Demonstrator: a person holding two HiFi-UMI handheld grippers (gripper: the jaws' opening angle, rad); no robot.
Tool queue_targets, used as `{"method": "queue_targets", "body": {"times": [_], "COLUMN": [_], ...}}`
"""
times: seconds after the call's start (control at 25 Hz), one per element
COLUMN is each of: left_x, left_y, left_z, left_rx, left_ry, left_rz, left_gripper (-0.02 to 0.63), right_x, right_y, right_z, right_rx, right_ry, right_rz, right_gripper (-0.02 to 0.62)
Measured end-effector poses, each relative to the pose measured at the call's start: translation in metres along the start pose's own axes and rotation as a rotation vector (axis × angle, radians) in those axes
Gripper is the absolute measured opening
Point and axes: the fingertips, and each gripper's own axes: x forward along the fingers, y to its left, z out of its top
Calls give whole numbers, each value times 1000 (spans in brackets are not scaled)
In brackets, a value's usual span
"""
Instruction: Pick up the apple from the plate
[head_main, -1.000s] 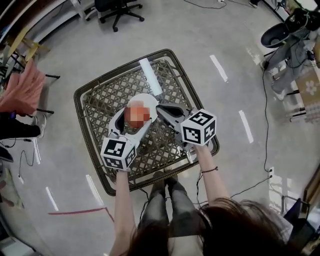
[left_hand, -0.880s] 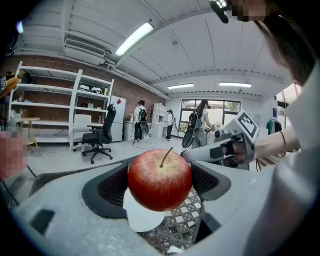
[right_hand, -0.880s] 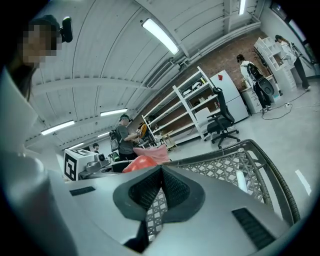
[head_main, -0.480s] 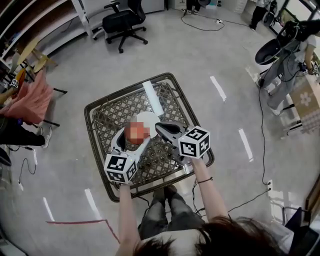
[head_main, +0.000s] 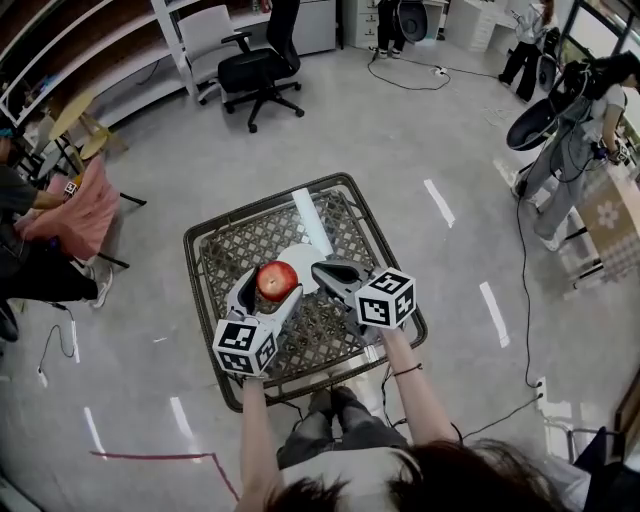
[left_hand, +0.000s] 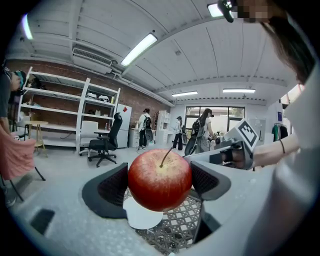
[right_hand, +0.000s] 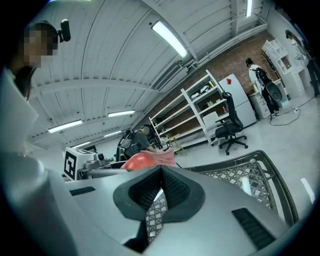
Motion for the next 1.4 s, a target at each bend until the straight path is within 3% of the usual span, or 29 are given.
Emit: {"method": "queue_targets", "body": {"times": [0.64,1.4], "left_x": [-17,-36], "left_y": [-12,-26], "left_z": [28,29], "left_rx": [32,15], "left_ry": [-28,-20], "left_rz": [-14,-40], "left_gripper": [400,400], "right_x": [-12,-24], "right_y": [26,55], "right_z": [20,33], "right_rx": [-53,-115], "right_ry": [-40,-106], "right_rz": [26,73], "right_gripper": [9,9]}}
